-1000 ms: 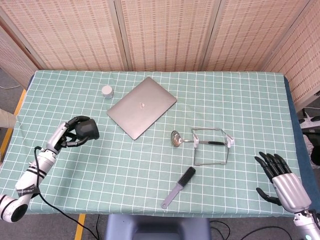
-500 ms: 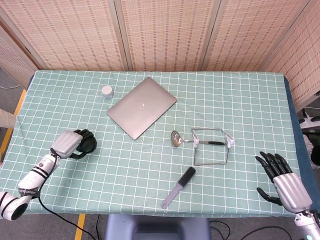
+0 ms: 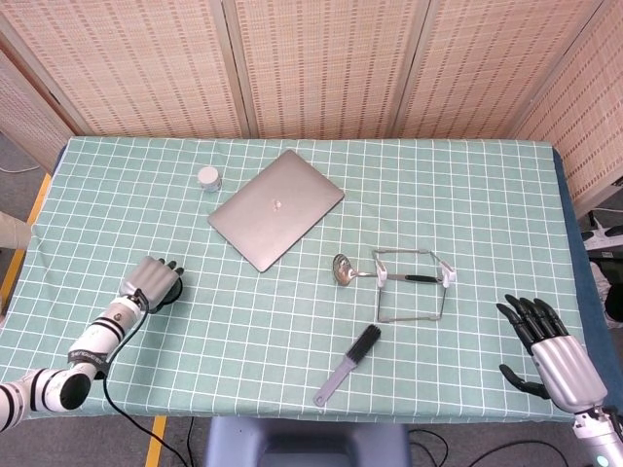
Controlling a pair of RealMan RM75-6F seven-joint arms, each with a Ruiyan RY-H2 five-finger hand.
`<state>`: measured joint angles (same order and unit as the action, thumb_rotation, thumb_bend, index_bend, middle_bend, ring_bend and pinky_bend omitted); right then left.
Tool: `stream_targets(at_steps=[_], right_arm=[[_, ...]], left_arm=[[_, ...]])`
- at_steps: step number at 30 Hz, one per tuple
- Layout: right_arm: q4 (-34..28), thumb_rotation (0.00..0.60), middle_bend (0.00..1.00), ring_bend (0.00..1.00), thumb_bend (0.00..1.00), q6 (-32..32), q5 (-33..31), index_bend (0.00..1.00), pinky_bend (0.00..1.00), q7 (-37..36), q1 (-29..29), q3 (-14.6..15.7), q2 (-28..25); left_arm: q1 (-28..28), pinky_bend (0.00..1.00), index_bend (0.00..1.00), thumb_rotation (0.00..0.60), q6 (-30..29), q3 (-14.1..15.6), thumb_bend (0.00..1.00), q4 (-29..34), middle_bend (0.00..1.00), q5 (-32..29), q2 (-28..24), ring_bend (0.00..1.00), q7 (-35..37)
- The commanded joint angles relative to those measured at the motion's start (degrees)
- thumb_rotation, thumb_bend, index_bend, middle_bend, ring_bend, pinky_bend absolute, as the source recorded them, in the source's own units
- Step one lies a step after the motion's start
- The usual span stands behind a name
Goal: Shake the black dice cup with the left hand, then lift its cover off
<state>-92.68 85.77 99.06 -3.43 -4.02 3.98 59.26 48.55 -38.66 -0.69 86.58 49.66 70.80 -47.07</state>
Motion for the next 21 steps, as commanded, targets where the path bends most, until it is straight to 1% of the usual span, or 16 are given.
stream_targets(at_steps=[1, 2, 4, 6, 7, 8, 10, 11, 13, 14, 15, 17, 18, 20, 21], right_arm=[[-0.1, 0.6, 0.0, 0.0, 0.21, 0.0, -0.1, 0.0, 0.0, 0.1, 0.0, 0.0, 0.0], [-0.1, 0.6, 0.0, 0.0, 0.21, 0.0, -0.1, 0.0, 0.0, 0.1, 0.0, -0.1, 0.1], [-0.1, 0.6, 0.0, 0.0, 0.21, 0.0, -0.1, 0.0, 0.0, 0.3, 0.0, 0.0, 0.1], [-0.1, 0.6, 0.0, 0.0, 0.21, -0.1, -0.2, 0.0, 0.0, 0.5, 0.0, 0.0, 0.1], [-0.1, 0.6, 0.0, 0.0, 0.21, -0.2, -0.2, 0.0, 0.0, 0.5, 0.0, 0.0, 0.2], [-0.1, 0.6, 0.0, 0.0, 0.21, -0.3, -0.2, 0.0, 0.0, 0.5, -0.1, 0.0, 0.2], [-0.1, 0.6, 0.0, 0.0, 0.21, -0.4, -0.2, 0.0, 0.0, 0.5, -0.1, 0.0, 0.2], [-0.1, 0.6, 0.0, 0.0, 0.21, -0.4, -0.2, 0.0, 0.0, 0.5, -0.1, 0.0, 0.2], [-0.1, 0.6, 0.0, 0.0, 0.21, -0.3, -0.2, 0.0, 0.0, 0.6, -0.1, 0.0, 0.2], [-0.1, 0.6, 0.0, 0.0, 0.21, -0.3, -0.2, 0.0, 0.0, 0.6, -0.1, 0.0, 0.2], [-0.1, 0.6, 0.0, 0.0, 0.21, -0.1, -0.2, 0.0, 0.0, 0.6, 0.0, 0.0, 0.2], [-0.1, 0.6, 0.0, 0.0, 0.21, 0.0, -0.3, 0.0, 0.0, 0.5, 0.0, -0.1, 0.2], [-0.1, 0.6, 0.0, 0.0, 0.21, 0.1, -0.2, 0.0, 0.0, 0.5, 0.1, -0.1, 0.2], [-0.1, 0.6, 0.0, 0.0, 0.21, 0.0, -0.2, 0.0, 0.0, 0.6, 0.0, -0.1, 0.2], [-0.1, 0.6, 0.0, 0.0, 0.21, 0.0, -0.3, 0.0, 0.0, 0.6, 0.0, 0.0, 0.2]], left_arm=[[1.4, 0.95, 0.8, 0.6, 0.9, 0.9, 0.63, -0.1, 0.84, -1.2, 0.9, 0.72, 1.1], [1.4, 0.92, 0.79, 0.6, 1.0, 0.9, 0.62, -0.4, 0.83, -1.0, 1.0, 0.71, 1.9], [1.3, 0.85, 0.73, 0.6, 1.1, 0.8, 0.61, -1.3, 0.8, -0.2, 1.3, 0.69, 4.3], [1.2, 0.8, 0.65, 0.6, 1.5, 0.9, 0.59, -2.3, 0.78, 0.8, 1.5, 0.66, 6.0], [1.1, 0.77, 0.59, 0.6, 1.8, 1.1, 0.58, -3.0, 0.74, 1.4, 1.6, 0.63, 7.1], [1.1, 0.73, 0.53, 0.6, 2.1, 1.2, 0.55, -3.5, 0.69, 1.7, 1.7, 0.61, 8.0], [1.0, 0.67, 0.37, 0.6, 3.3, 1.6, 0.5, -4.2, 0.55, 1.8, 1.8, 0.53, 10.0], [1.0, 0.64, 0.28, 0.6, 3.8, 1.8, 0.48, -4.5, 0.46, 1.5, 1.7, 0.47, 10.9], [1.1, 0.57, 0.15, 0.6, 4.8, 2.1, 0.46, -5.1, 0.32, 1.3, 1.8, 0.35, 12.4], [1.0, 0.54, 0.1, 0.6, 4.9, 2.2, 0.46, -5.4, 0.26, 1.6, 2.0, 0.3, 13.0], [0.9, 0.51, 0.07, 0.6, 5.1, 2.4, 0.45, -5.9, 0.21, 2.1, 2.2, 0.26, 13.9], [0.7, 0.45, 0.02, 0.6, 5.4, 2.6, 0.44, -6.7, 0.15, 2.8, 2.5, 0.19, 15.2], [0.7, 0.43, 0.01, 0.6, 5.6, 2.7, 0.43, -7.2, 0.12, 3.1, 2.6, 0.16, 16.1], [0.6, 0.35, 0.0, 0.6, 5.6, 2.7, 0.41, -7.7, 0.02, 3.7, 2.7, 0.04, 17.1], [0.5, 0.34, 0.0, 0.6, 5.3, 2.6, 0.4, -7.7, 0.0, 4.1, 2.7, 0.02, 17.6]])
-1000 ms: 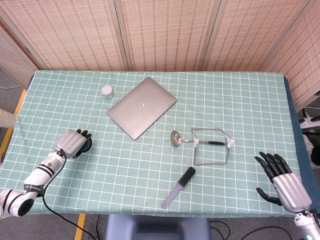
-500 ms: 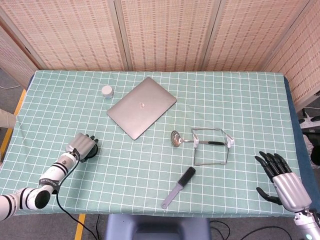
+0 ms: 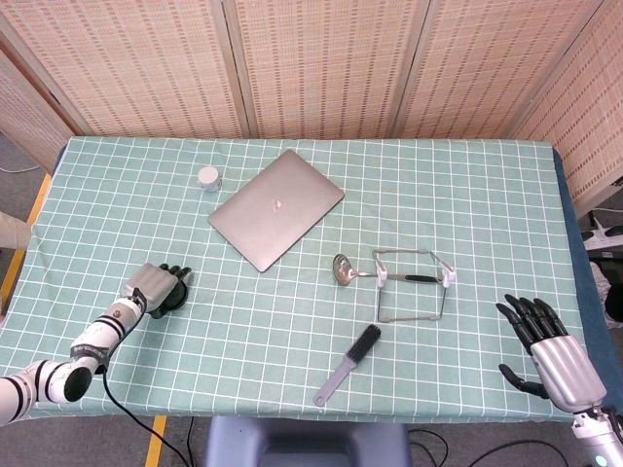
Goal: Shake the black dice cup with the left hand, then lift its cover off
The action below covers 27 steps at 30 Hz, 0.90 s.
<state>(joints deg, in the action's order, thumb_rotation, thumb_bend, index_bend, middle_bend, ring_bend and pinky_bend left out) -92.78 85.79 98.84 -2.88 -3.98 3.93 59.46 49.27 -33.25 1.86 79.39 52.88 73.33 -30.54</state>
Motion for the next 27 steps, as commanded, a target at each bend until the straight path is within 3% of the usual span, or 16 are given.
stream_targets(at_steps=[1, 5, 16, 27], right_arm=[[0.0, 0.6, 0.0, 0.0, 0.21, -0.1, -0.1, 0.0, 0.0, 0.2, 0.0, 0.0, 0.0], [-0.1, 0.6, 0.0, 0.0, 0.21, -0.1, -0.3, 0.0, 0.0, 0.3, 0.0, -0.1, 0.1], [-0.3, 0.6, 0.0, 0.0, 0.21, 0.2, 0.3, 0.0, 0.0, -0.4, 0.0, 0.2, -0.3], [-0.2, 0.6, 0.0, 0.0, 0.21, 0.0, 0.4, 0.0, 0.0, -0.6, -0.1, 0.3, -0.3]], left_arm=[[-0.3, 0.33, 0.0, 0.6, -0.7, -0.2, 0.4, -0.4, 0.0, 1.4, 0.1, 0.0, 1.9], [-0.5, 0.27, 0.0, 0.6, -1.1, -0.5, 0.39, 0.7, 0.0, 2.7, -1.0, 0.0, 4.1], [0.5, 0.25, 0.0, 0.6, 0.6, 1.2, 0.37, 1.1, 0.0, 0.9, -1.9, 0.0, 4.7], [-1.4, 0.28, 0.0, 0.6, -5.5, 1.1, 0.36, 2.8, 0.0, 7.2, -3.4, 0.0, 6.7]])
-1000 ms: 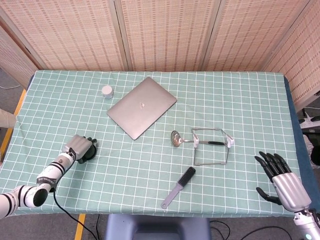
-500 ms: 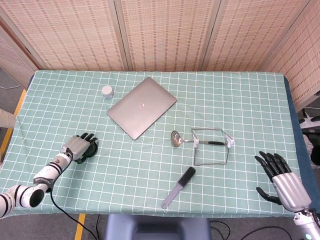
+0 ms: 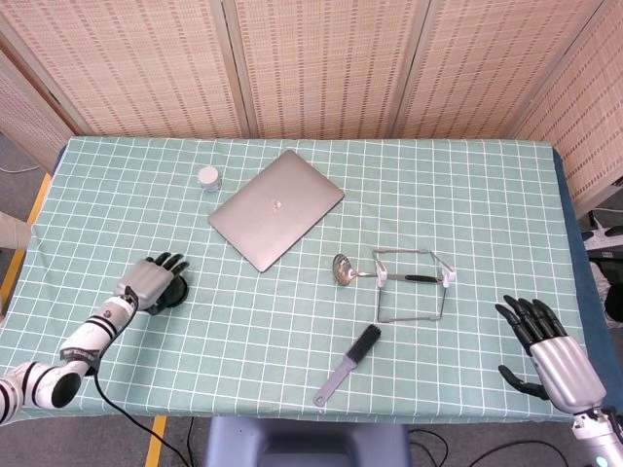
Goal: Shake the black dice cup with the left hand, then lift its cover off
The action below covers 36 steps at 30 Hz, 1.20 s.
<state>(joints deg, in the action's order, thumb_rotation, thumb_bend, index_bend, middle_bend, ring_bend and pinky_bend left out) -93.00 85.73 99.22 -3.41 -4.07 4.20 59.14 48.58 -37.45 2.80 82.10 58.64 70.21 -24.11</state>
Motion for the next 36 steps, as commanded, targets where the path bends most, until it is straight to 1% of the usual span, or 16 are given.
stream_targets(at_steps=[1, 3, 7, 9, 10, 11, 12, 13, 14, 16, 19, 25, 31, 36], right_arm=[[0.0, 0.6, 0.0, 0.0, 0.21, 0.1, 0.0, 0.0, 0.0, -0.1, 0.0, 0.0, 0.0], [0.0, 0.6, 0.0, 0.0, 0.21, 0.3, 0.1, 0.0, 0.0, -0.2, 0.1, 0.0, -0.1], [-0.1, 0.6, 0.0, 0.0, 0.21, 0.2, 0.1, 0.0, 0.0, -0.1, 0.1, 0.1, -0.2], [-0.1, 0.6, 0.0, 0.0, 0.21, -0.1, 0.0, 0.0, 0.0, 0.1, 0.0, 0.1, -0.1], [-0.1, 0.6, 0.0, 0.0, 0.21, -0.2, 0.0, 0.0, 0.0, 0.1, 0.0, 0.1, -0.1], [-0.1, 0.6, 0.0, 0.0, 0.21, -0.2, 0.0, 0.0, 0.0, 0.2, 0.0, 0.2, -0.2], [-0.2, 0.6, 0.0, 0.0, 0.21, -0.3, 0.0, 0.0, 0.0, 0.2, 0.0, 0.1, -0.2], [-0.2, 0.6, 0.0, 0.0, 0.21, -0.3, -0.1, 0.0, 0.0, 0.2, 0.0, 0.1, -0.2], [-0.3, 0.6, 0.0, 0.0, 0.21, -0.3, -0.1, 0.0, 0.0, 0.2, 0.0, 0.1, -0.2], [-0.3, 0.6, 0.0, 0.0, 0.21, -0.3, -0.1, 0.0, 0.0, 0.2, 0.0, 0.1, -0.2], [-0.3, 0.6, 0.0, 0.0, 0.21, -0.5, -0.2, 0.0, 0.0, 0.4, 0.0, 0.2, -0.2], [-0.3, 0.6, 0.0, 0.0, 0.21, -0.6, -0.3, 0.0, 0.0, 0.5, -0.1, 0.1, -0.1], [-0.3, 0.6, 0.0, 0.0, 0.21, -1.2, -0.2, 0.0, 0.0, 0.7, -0.3, 0.3, 0.0], [-0.4, 0.6, 0.0, 0.0, 0.21, -1.1, -0.3, 0.0, 0.0, 0.8, -0.3, 0.2, 0.1]], left_arm=[[-0.8, 0.29, 0.0, 0.6, -1.4, 0.3, 0.36, 0.0, 0.0, 1.6, -0.3, 0.0, 0.2], [-0.8, 0.31, 0.02, 0.6, -1.0, 0.6, 0.36, -0.1, 0.01, 1.4, -0.4, 0.0, 0.1], [-0.7, 0.32, 0.1, 0.6, -1.3, 1.4, 0.36, -0.4, 0.12, 1.1, -0.5, 0.12, -2.2], [-0.8, 0.33, 0.14, 0.6, -1.8, 1.5, 0.36, -0.5, 0.16, 1.0, -0.3, 0.15, -2.8], [-0.9, 0.33, 0.19, 0.6, -2.4, 1.5, 0.36, -0.7, 0.2, 1.2, -0.1, 0.18, -3.1], [-1.2, 0.34, 0.28, 0.6, -3.2, 1.5, 0.36, -1.0, 0.26, 1.8, 0.2, 0.22, -3.4], [-1.4, 0.34, 0.33, 0.6, -4.0, 1.6, 0.36, -1.4, 0.3, 2.5, 0.6, 0.25, -3.7], [-1.7, 0.35, 0.42, 0.6, -4.7, 1.6, 0.37, -1.9, 0.36, 3.3, 0.9, 0.29, -3.7], [-1.9, 0.37, 0.48, 0.6, -5.1, 1.6, 0.37, -2.1, 0.4, 3.7, 1.1, 0.32, -3.6], [-2.2, 0.39, 0.54, 0.6, -5.7, 1.4, 0.37, -2.7, 0.46, 4.8, 1.6, 0.36, -2.9], [-2.7, 0.42, 0.59, 0.6, -6.3, 1.2, 0.38, -3.4, 0.5, 6.3, 2.0, 0.39, -1.9], [-3.3, 0.43, 0.62, 0.6, -6.5, 0.5, 0.39, -3.5, 0.55, 7.5, 1.7, 0.43, 0.2], [-3.7, 0.45, 0.63, 0.6, -6.5, -0.4, 0.4, -3.1, 0.56, 8.6, 1.0, 0.44, 2.9], [-4.5, 0.46, 0.63, 0.6, -8.6, -1.5, 0.4, -1.4, 0.56, 9.6, -0.8, 0.44, 4.4]])
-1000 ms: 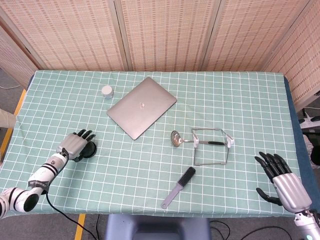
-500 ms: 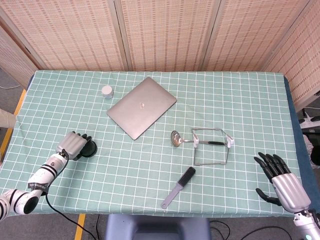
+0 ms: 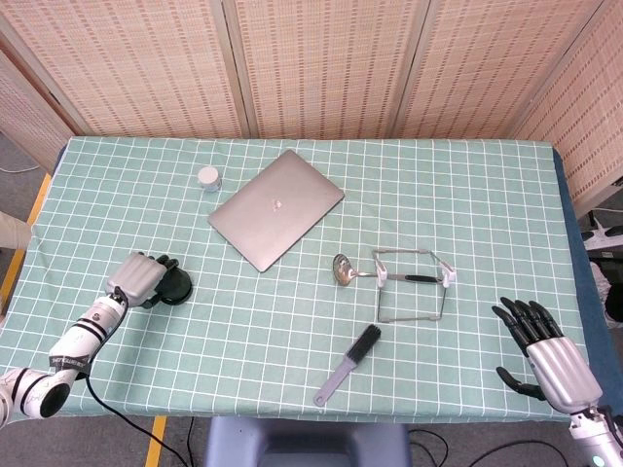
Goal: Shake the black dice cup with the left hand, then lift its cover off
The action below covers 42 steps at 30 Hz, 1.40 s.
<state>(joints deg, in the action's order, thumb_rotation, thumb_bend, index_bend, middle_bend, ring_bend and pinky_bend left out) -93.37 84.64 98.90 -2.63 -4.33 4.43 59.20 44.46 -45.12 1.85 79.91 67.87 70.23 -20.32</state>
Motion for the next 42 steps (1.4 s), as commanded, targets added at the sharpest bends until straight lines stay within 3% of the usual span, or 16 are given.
stream_targets(at_steps=[1, 6, 13, 15, 19, 21, 26, 33, 36, 38, 40, 42], right_arm=[[0.0, 0.6, 0.0, 0.0, 0.21, 0.0, 0.0, 0.0, 0.0, 0.0, 0.0, 0.0, 0.0], [0.0, 0.6, 0.0, 0.0, 0.21, -0.1, 0.2, 0.0, 0.0, 0.1, 0.0, 0.1, 0.0], [-0.1, 0.6, 0.0, 0.0, 0.21, 0.8, 0.7, 0.0, 0.0, -0.5, 0.2, 0.3, -0.3], [-0.1, 0.6, 0.0, 0.0, 0.21, 0.9, 0.7, 0.0, 0.0, -0.6, 0.3, 0.2, -0.3], [0.1, 0.6, 0.0, 0.0, 0.21, 0.5, 0.5, 0.0, 0.0, -0.3, 0.1, 0.1, 0.0], [0.1, 0.6, 0.0, 0.0, 0.21, 0.1, 0.4, 0.0, 0.0, -0.1, 0.0, 0.2, 0.0], [0.1, 0.6, 0.0, 0.0, 0.21, 0.2, 0.7, 0.0, 0.0, 0.0, 0.0, 0.3, 0.2], [-0.3, 0.6, 0.0, 0.0, 0.21, 0.2, 0.9, 0.0, 0.0, -0.3, 0.1, 0.6, -0.1], [-0.2, 0.6, 0.0, 0.0, 0.21, 0.8, 1.0, 0.0, 0.0, -0.7, 0.2, 0.5, -0.3], [0.0, 0.6, 0.0, 0.0, 0.21, 1.2, 0.9, 0.0, 0.0, -0.7, 0.3, 0.3, -0.2], [0.3, 0.6, 0.0, 0.0, 0.21, 1.3, 1.0, 0.0, 0.0, -0.2, 0.3, 0.2, 0.0], [0.4, 0.6, 0.0, 0.0, 0.21, 1.2, 1.0, 0.0, 0.0, 0.3, 0.4, 0.2, 0.3]], left_arm=[[-0.6, 0.46, 0.63, 0.6, -1.3, -0.9, 0.4, 1.2, 0.56, 0.3, -1.4, 0.44, 0.9], [-1.2, 0.46, 0.63, 0.6, -2.3, -1.7, 0.4, -1.5, 0.57, -1.2, -1.0, 0.44, -0.4], [-1.1, 0.42, 0.58, 0.6, 4.6, -1.3, 0.4, -12.3, 0.52, -8.1, 4.6, 0.42, -2.2], [-1.4, 0.41, 0.51, 0.6, 5.3, -1.6, 0.4, -13.4, 0.48, -8.6, 5.2, 0.39, -0.9], [-1.6, 0.36, 0.1, 0.6, 6.8, -1.6, 0.4, -13.9, 0.12, -9.1, 4.9, 0.21, 0.2], [-1.8, 0.33, 0.01, 0.6, 6.6, -1.8, 0.39, -13.7, 0.02, -9.7, 4.7, 0.12, 0.1], [-2.5, 0.3, 0.0, 0.6, 5.9, -1.7, 0.38, -11.8, 0.0, -10.7, 3.8, 0.04, -0.7], [-3.5, 0.29, 0.0, 0.6, 3.5, -2.9, 0.37, -6.6, 0.0, -10.6, 1.0, 0.0, 0.8], [-8.2, 0.24, 0.0, 0.6, -4.4, -5.9, 0.39, 2.6, 0.0, -6.9, -2.6, 0.0, 11.6], [-14.8, 0.17, 0.0, 0.6, -13.9, -7.2, 0.41, 11.2, 0.0, 2.4, -5.3, 0.0, 28.8], [-22.2, 0.13, 0.0, 0.6, -26.8, -3.9, 0.42, 13.0, 0.0, 16.6, -5.5, 0.0, 45.6], [-27.0, 0.11, 0.0, 0.6, -35.5, 0.4, 0.43, 9.4, 0.0, 25.3, -3.9, 0.0, 53.1]])
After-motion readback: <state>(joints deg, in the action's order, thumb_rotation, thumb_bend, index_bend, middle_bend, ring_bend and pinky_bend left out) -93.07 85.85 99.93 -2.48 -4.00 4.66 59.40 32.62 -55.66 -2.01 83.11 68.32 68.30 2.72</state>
